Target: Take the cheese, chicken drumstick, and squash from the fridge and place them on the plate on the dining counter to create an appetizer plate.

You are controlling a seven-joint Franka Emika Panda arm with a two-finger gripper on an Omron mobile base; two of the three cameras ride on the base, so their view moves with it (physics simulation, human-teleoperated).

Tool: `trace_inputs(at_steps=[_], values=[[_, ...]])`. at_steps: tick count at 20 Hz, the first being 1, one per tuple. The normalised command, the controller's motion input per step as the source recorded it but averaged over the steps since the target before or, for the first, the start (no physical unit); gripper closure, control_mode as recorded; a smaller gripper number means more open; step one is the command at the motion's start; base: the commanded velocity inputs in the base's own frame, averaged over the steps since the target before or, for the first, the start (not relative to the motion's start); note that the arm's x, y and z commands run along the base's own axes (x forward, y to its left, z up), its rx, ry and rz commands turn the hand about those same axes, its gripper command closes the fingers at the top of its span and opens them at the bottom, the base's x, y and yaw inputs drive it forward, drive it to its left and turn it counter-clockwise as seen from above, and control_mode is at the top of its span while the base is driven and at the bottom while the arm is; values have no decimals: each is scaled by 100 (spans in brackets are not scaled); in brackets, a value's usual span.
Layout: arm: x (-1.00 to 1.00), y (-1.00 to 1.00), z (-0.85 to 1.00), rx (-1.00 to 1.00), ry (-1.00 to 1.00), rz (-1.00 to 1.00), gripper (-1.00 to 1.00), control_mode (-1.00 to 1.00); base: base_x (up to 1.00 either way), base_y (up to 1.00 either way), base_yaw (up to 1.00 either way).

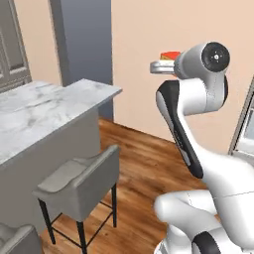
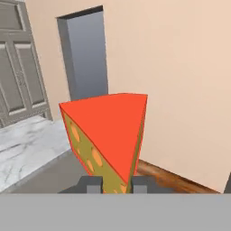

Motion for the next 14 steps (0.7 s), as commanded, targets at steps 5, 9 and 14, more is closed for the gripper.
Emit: trace_inputs(at_steps=[5,9,14], values=[[0,0,0,0,0,0,100,100,-23,29,81],[0,0,0,0,0,0,100,100,-19,41,76],[0,0,0,0,0,0,100,100,-3,56,69]])
